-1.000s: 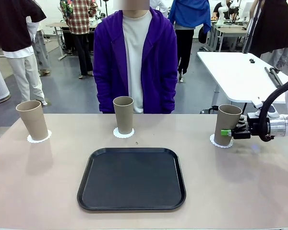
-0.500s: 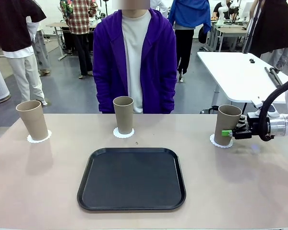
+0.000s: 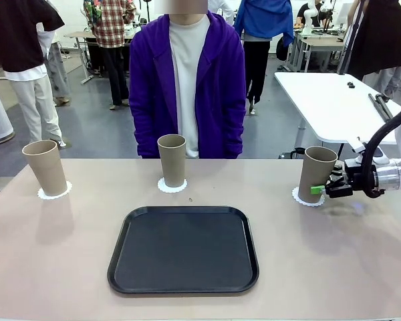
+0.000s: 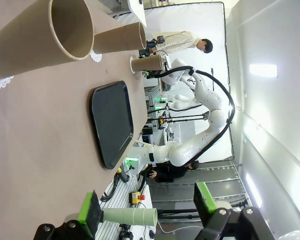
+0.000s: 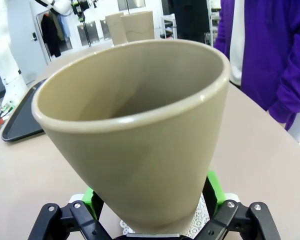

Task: Place coasters on the table and set cups on them.
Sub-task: Take one Reusable plastic cup from the Flat Tray and place it on a coaster set by the human.

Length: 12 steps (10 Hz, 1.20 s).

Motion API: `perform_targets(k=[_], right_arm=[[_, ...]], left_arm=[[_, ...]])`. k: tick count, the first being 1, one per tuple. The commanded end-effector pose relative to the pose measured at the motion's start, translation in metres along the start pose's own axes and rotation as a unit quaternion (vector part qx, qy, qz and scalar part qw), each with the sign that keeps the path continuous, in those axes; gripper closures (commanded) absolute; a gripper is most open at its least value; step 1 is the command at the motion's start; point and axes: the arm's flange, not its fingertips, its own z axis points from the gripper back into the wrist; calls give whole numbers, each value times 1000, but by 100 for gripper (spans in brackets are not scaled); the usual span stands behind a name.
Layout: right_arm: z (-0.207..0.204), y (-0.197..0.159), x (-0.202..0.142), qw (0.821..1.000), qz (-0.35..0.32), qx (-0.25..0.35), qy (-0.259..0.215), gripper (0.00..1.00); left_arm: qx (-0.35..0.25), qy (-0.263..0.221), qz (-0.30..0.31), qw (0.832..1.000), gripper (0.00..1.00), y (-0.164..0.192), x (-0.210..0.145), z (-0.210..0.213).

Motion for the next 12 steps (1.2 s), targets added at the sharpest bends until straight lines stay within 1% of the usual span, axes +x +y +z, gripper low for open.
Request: perform_targets(k=[1,3,6,9,10,11,12], right_arm=[[1,0,8,999,-14,-8,38,0],[8,3,8,997,-19,-18,69,0],[35,21,17,991,-39,-46,120,0],[72,49,39,986,-64,-60,140,0],[81,59,50,983,-84,-69,145,0],[88,72,66,976,-129,-87,154,0],[94,91,89,964,-172,-119,162,0]], left_arm=[[1,-4,-1,1000,0,-2,0,1],[1,-4,-1,1000,0,-2,0,1],[1,-4,-1,1000,0,-2,0,1],[1,-4,-1,1000,0,-2,0,1],[1,-4,-1,1000,0,-2,0,1],[1,-4,-1,1000,0,-2,0,1],[1,-4,-1,1000,0,-2,0,1]])
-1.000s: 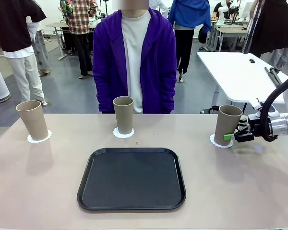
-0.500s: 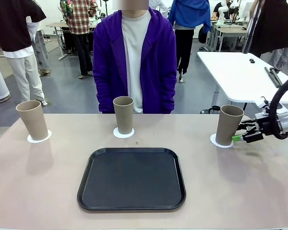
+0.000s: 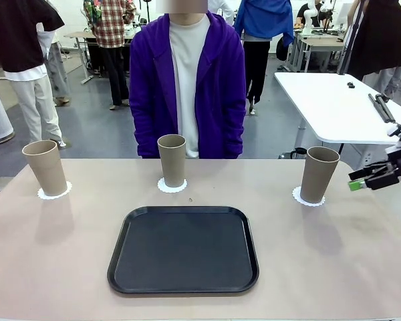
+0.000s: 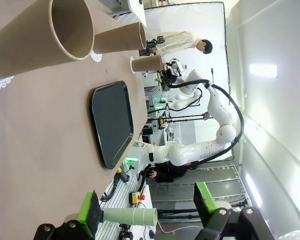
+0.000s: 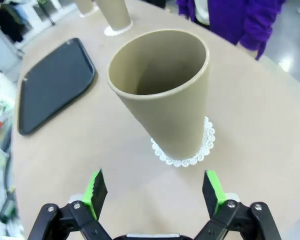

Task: Place coasters on the table and set cups on them.
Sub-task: Take one Reusable plastic cup from the Flat Tray and place it on a coaster set by the human.

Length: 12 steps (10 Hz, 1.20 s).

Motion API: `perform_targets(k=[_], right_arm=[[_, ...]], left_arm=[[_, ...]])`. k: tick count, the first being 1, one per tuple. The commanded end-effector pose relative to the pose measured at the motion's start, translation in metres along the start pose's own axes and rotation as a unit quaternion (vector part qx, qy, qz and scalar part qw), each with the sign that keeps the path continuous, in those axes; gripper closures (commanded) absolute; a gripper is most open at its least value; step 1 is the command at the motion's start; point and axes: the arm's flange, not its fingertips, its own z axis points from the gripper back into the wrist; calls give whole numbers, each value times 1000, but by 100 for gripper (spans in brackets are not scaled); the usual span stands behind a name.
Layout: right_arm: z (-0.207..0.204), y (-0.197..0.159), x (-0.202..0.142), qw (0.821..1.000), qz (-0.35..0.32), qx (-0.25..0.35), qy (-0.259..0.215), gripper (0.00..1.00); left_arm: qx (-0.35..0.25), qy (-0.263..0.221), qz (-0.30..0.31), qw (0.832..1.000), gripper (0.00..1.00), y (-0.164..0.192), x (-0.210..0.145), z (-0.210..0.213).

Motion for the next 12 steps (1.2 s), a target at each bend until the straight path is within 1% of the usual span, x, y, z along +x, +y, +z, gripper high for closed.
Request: perform_targets(k=[1,2,3,4,5,6,7,8,9,10,11,12], right_arm=[[19,49,31,990,-123,-51,48,0],[27,70,50,979,-179,-70,66,0],[31,94,70,968,-215,-84,100,0],[32,123,95,949,-261,-105,139,0],[29,145,113,936,-276,-136,169,0],[25,164,128,923,-285,-165,200,0],[20,183,144,914,-285,-190,219,0],[20,204,164,906,-280,-209,237,0],[20,220,177,902,-273,-222,250,0],[21,231,186,896,-269,-238,261,0],[23,234,192,893,-274,-246,259,0],[25,230,196,894,-278,-242,256,0]], left_arm=[[1,-4,-1,1000,0,-2,0,1],[1,-4,-1,1000,0,-2,0,1],[1,-4,-1,1000,0,-2,0,1],[1,-4,-1,1000,0,-2,0,1],[1,-4,-1,1000,0,-2,0,1],[1,-4,-1,1000,0,-2,0,1],[1,-4,-1,1000,0,-2,0,1],[1,-4,-1,1000,0,-2,0,1],[1,-4,-1,1000,0,-2,0,1],[1,-4,-1,1000,0,-2,0,1],[1,-4,-1,1000,0,-2,0,1],[1,-4,-1,1000,0,-2,0,1]])
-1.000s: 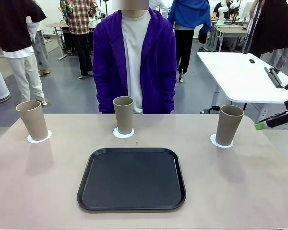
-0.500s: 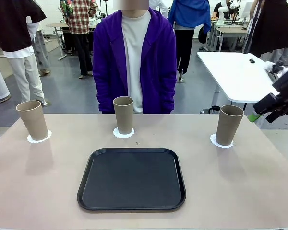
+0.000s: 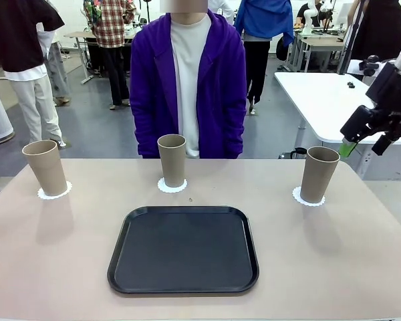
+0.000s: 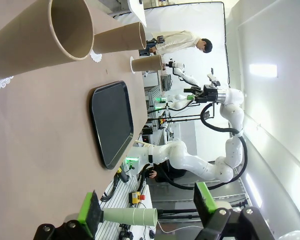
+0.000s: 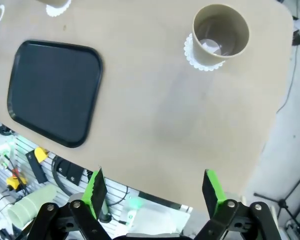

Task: Place coasters on the table and set cups on them.
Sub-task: Take one Reusable plastic cup from the Flat Tray and place it on a coaster set by the human.

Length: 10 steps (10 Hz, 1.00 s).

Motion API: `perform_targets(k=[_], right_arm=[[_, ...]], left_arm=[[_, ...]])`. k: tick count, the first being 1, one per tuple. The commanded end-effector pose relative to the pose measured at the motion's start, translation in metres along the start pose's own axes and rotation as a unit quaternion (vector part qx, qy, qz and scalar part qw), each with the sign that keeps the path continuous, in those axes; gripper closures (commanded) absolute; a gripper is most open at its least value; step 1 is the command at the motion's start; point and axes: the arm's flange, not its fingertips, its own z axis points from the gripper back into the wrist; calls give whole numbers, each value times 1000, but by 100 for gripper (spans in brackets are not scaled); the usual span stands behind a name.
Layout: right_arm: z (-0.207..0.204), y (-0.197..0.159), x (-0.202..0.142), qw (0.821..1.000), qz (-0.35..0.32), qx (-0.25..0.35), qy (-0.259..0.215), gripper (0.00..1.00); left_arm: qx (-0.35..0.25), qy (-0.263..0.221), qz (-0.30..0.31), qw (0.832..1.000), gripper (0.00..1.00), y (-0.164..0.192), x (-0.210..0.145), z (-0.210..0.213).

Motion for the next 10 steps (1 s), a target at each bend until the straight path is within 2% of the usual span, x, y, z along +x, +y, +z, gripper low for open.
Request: perform_targets(k=[1,10], right_arm=[[-5,-2,-2,1000,0,2,0,0],[-5,-2,-2,1000,0,2,0,0]], left_arm=[[1,-5,-1,1000,0,-2,0,1],[1,-5,-1,1000,0,-2,0,1]])
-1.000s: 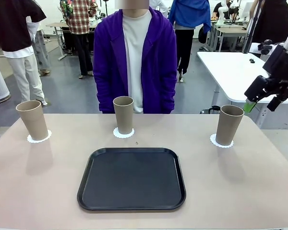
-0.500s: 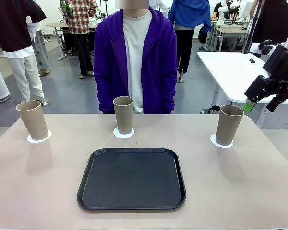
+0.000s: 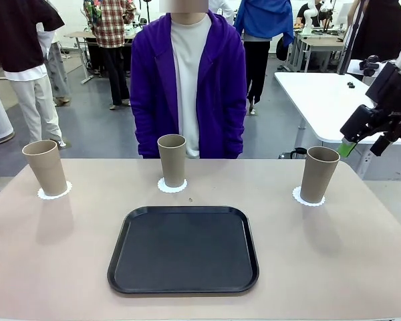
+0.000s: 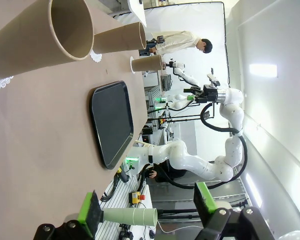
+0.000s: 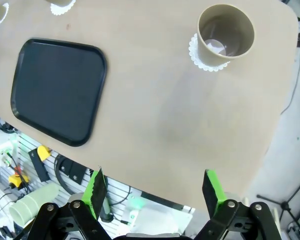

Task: Place coasters on the table and set cups on them.
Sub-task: Take one Reusable plastic cup from the Flat Tray and place it on a coaster set by the human.

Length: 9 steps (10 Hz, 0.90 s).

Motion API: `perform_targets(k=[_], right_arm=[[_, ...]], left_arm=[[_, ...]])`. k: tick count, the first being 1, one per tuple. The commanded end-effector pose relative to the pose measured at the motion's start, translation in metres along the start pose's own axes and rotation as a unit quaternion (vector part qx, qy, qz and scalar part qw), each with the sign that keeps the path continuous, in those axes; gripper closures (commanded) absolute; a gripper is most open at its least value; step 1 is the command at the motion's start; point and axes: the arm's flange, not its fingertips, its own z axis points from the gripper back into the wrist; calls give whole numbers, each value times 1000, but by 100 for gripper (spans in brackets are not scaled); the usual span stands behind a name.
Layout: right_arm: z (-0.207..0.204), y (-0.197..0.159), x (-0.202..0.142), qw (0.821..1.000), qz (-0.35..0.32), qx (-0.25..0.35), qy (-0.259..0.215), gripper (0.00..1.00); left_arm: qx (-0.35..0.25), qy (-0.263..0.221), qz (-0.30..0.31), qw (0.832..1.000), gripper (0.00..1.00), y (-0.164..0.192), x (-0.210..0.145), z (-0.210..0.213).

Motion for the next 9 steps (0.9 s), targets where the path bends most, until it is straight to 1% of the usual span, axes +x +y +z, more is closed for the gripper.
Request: perform_targets(k=[1,3,4,5,6,7,8,9], right_arm=[[-3,-1,-1,1000,-3,-10,-1,0],[-3,-1,-1,1000,-3,-10,-1,0],[0,0,0,1000,0,0,0,0],[20,-14,-10,994,-47,86,-41,0],[31,-47,-8,978,-108,160,-80,0],[33,-86,-6,957,-139,236,-95,0],[27,-131,-8,924,-202,291,-147,0],[14,-162,-15,908,-233,317,-143,0]], left_arm=[[1,-5,-1,1000,0,-2,0,1],[1,-5,-1,1000,0,-2,0,1],[1,-5,-1,1000,0,-2,0,1],[1,-5,-1,1000,0,-2,0,1],[1,-5,-1,1000,0,-2,0,1],[1,-5,-1,1000,0,-2,0,1],[1,-5,-1,1000,0,-2,0,1],[1,-5,-1,1000,0,-2,0,1]])
